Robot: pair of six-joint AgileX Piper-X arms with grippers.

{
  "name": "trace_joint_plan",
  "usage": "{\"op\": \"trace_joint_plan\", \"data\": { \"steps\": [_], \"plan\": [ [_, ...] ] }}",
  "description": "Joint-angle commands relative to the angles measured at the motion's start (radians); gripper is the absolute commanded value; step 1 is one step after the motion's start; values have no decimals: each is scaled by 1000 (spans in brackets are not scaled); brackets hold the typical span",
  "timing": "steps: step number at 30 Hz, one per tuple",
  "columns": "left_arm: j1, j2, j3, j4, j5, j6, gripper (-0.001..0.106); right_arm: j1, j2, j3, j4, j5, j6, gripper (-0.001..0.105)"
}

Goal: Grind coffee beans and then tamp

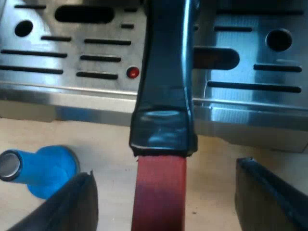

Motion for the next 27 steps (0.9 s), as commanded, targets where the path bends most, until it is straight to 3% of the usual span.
{"op": "trace_joint_plan", "data": {
  "steps": [1, 17, 27],
  "plan": [
    [-5, -5, -2, -9, 0, -9, 68, -4, 34, -10, -36, -5, -4, 62],
    [-5, -5, -2, -9, 3, -9, 68, -12, 113, -8, -126, 6, -4, 62],
    [-5, -5, -2, -9, 3, -9, 68, -15, 116, 44, -181, 24, -4, 62]
  ]
}}
